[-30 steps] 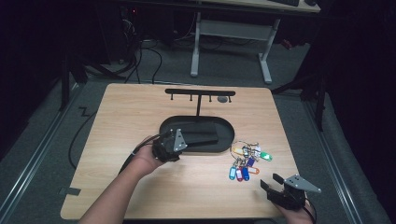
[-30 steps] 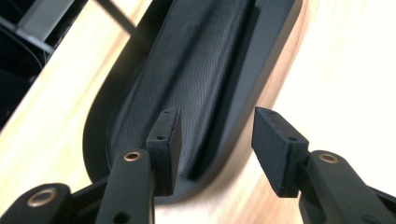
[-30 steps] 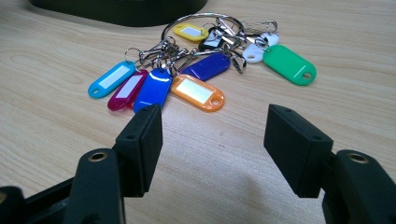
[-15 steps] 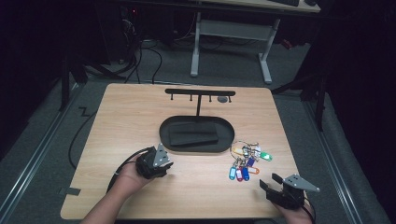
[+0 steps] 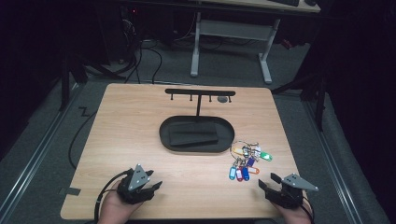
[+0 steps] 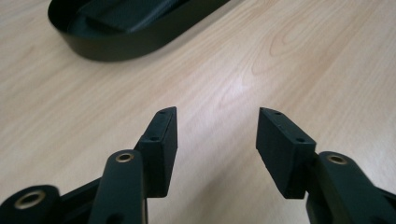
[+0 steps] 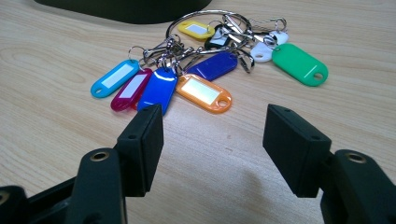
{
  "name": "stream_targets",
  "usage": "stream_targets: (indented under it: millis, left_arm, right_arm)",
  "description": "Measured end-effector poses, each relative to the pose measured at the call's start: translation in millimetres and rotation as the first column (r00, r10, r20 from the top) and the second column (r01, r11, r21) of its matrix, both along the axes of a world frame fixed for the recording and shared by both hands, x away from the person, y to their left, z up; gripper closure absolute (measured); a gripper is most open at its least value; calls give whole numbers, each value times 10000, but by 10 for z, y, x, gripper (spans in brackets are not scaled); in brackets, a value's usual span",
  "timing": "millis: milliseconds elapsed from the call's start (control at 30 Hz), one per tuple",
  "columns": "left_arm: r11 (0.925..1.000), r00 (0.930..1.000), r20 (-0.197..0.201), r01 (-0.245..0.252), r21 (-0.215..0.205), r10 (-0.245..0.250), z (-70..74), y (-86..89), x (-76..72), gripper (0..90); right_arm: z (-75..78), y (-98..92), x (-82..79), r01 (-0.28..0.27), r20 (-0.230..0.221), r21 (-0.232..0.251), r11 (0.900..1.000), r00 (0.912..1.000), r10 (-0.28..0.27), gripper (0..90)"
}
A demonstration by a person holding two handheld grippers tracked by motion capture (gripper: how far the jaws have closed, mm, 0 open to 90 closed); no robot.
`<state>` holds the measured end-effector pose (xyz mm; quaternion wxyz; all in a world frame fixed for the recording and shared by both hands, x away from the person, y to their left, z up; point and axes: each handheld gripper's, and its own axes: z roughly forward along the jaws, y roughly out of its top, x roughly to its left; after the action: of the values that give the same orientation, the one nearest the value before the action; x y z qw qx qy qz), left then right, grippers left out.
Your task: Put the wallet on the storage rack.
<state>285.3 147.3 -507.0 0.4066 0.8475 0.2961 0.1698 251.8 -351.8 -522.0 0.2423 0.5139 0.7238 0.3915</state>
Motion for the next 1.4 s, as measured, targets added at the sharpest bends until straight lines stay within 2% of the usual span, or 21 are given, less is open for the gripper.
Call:
stream_targets:
  millis: [33, 67, 100, 333, 467, 500, 567, 633, 700, 733, 767, 800, 867, 1000, 1100, 1167, 1233, 1267, 1300, 1333, 1400]
  left_arm:
    - [9997, 10000, 8, -85, -230, 86, -28, 33, -45, 454]
    - [9985, 9994, -264, -241, -493, 228, -60, 104, -101, 441]
    - [9977, 9991, -313, -291, -612, 273, -60, 129, -100, 419]
    - [9958, 9978, -261, -633, -654, 617, -120, 229, 28, 370]
    - [9902, 9963, -498, -753, -1178, 698, -119, 304, 61, 380]
    - [9902, 9963, -498, -753, -1178, 698, -119, 304, 61, 381]
    - [9896, 9966, -404, -765, -1222, 720, -111, 328, 48, 386]
    - [9869, 9968, -405, -735, -1433, 684, -103, 360, 34, 409]
    - [9789, 9960, -402, -859, -1854, 798, -102, 410, 34, 443]
    - [9777, 9958, -429, -871, -1909, 803, -108, 413, 42, 441]
    - [9777, 9958, -429, -871, -1909, 803, -108, 413, 42, 432]
    - [9798, 9963, -423, -812, -1828, 747, -115, 410, 47, 415]
    - [9844, 9969, -299, -767, -1584, 729, -128, 394, 36, 392]
    - [9794, 9971, -405, -715, -1889, 650, -125, 395, 12, 397]
    - [9816, 9978, -289, -638, -1802, 596, -118, 373, 13, 397]
    - [9810, 9981, -336, -573, -1855, 519, -113, 362, 19, 396]
    - [9816, 9987, -286, -467, -1853, 421, -112, 347, 13, 398]
    - [9816, 9987, -286, -467, -1853, 421, -112, 347, 13, 400]
    - [9836, 9991, -277, -377, -1766, 334, -109, 338, 10, 400]
    - [9843, 9995, -228, -274, -1741, 238, -107, 326, 7, 399]
    - [9844, 9996, -228, -214, -1749, 177, -109, 319, 4, 399]
  right_arm:
    - [3, 9, -3, -39, 26, -43, 10000, 10000, 39, 387]
    - [7, 17, -10, -50, 67, -77, 10000, 10000, 51, 400]
    - [8, 21, -12, -14, 54, -66, 10000, 10000, 14, 401]
    - [9, 38, 10, 217, -80, 87, 9997, 9997, -216, 427]
    - [25, 126, 10, 61, -91, -155, 9999, 9999, -62, 430]
    - [25, 126, 10, 61, -91, -155, 9999, 9999, -62, 430]
    - [60, 175, 29, 9, -148, -56, 10000, 9999, -10, 448]
    - [105, 223, 64, -146, -278, 270, 9995, 9995, 154, 456]
    - [177, 322, 134, -384, -423, 187, 9991, 9983, 391, 467]
    - [202, 360, 162, -524, -512, 33, 9986, 9973, 525, 473]
    - [202, 360, 162, -524, -512, 33, 9986, 9973, 525, 473]
    - [255, 457, 225, -738, -711, -323, 9967, 9949, 714, 497]
    - [310, 527, 277, -987, -897, -582, 9934, 9916, 933, 517]
    - [450, 673, 422, -1608, -1429, -1385, 9772, 9797, 1409, 541]
    - [525, 775, 568, -2095, -1934, -1924, 9587, 9659, 1722, 559]
    - [549, 851, 672, -2440, -2299, -2354, 9407, 9545, 1901, 575]
    - [567, 929, 788, -2825, -2741, -2794, 9177, 9394, 2057, 589]
    - [567, 929, 788, -2825, -2741, -2794, 9177, 9394, 2057, 589]
    - [579, 968, 847, -3007, -2979, -2944, 9071, 9308, 2119, 591]
    - [599, 1049, 982, -3289, -3326, -3223, 8877, 9173, 2191, 607]
    - [603, 1114, 1084, -3517, -3673, -3459, 8698, 9039, 2194, 615]
